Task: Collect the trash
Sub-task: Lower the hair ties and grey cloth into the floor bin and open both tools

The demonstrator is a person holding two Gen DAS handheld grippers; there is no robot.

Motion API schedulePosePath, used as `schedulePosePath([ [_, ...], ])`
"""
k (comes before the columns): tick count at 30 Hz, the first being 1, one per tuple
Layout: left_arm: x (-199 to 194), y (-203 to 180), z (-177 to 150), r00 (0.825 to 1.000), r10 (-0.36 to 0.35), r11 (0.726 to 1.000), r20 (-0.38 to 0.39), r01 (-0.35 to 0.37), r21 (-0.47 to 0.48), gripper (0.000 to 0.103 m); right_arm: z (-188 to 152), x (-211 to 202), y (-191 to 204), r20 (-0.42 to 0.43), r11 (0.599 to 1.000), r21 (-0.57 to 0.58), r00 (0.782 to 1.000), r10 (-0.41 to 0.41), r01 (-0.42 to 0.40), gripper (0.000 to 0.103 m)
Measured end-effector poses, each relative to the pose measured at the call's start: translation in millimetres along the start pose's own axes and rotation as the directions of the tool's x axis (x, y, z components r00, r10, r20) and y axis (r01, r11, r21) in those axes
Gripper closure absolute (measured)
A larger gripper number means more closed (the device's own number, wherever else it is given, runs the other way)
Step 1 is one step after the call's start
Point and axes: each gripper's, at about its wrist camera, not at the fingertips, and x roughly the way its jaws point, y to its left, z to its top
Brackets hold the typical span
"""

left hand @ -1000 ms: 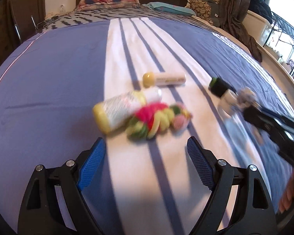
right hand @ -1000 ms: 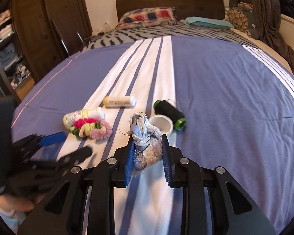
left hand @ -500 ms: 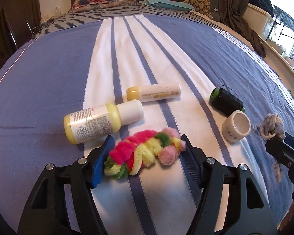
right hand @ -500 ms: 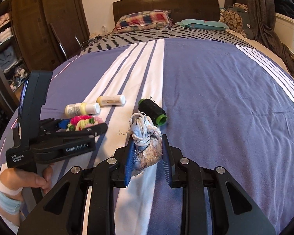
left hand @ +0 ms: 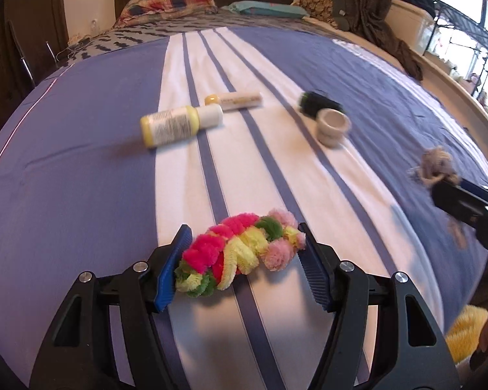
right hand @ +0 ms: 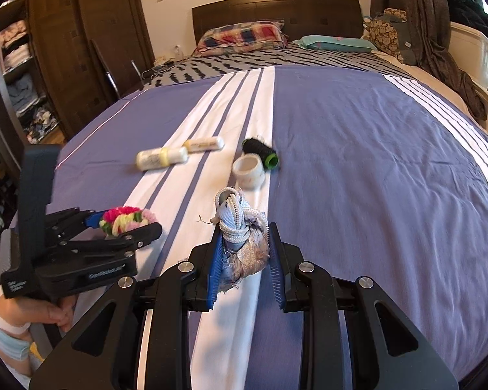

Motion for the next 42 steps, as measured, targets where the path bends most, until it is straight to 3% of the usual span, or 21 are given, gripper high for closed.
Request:
schedulePosePath([
  [9, -94, -25, -73, 0.995, -0.029, 1.000, 0.092, 0.030, -0.003, 0.041, -60, -56, 19, 0.000, 0.999, -0.009, 0.999, 0.032, -0.032, 0.076],
  [18, -136, -49, -151, 0.996, -0.044, 0.999, 0.083, 0.044, 0.002, 0.041, -126, -92, 34, -0.032, 0.998, -0.007, 0.998, 0.055, -0.055, 0.076],
  [24, -119, -50, -200, 0.998, -0.058, 0.998, -0.012, 0.058, -0.024, 0.041, -169, -84, 35, -0.120, 0.998, 0.011, 0.990, 0.068, -0.068, 0.076],
  [30, -79, -40, -242, 0.988, -0.050, 0.997, -0.148, 0.041, -0.066, 0.041, -209, -56, 36, -0.251, 0.997, 0.023, 0.964, 0.082, -0.079, 0.076],
  [38, -28, -39, -279, 0.948, -0.080, 0.994, -0.309, 0.051, -0.102, 0.041, -242, -19, 45, -0.381, 0.996, 0.030, 0.920, 0.092, -0.087, 0.076],
  [42, -12, -38, -285, 0.931, -0.094, 0.992, -0.353, 0.057, -0.113, 0.041, -255, -2, 40, -0.436, 0.996, 0.052, 0.895, 0.093, -0.078, 0.076],
])
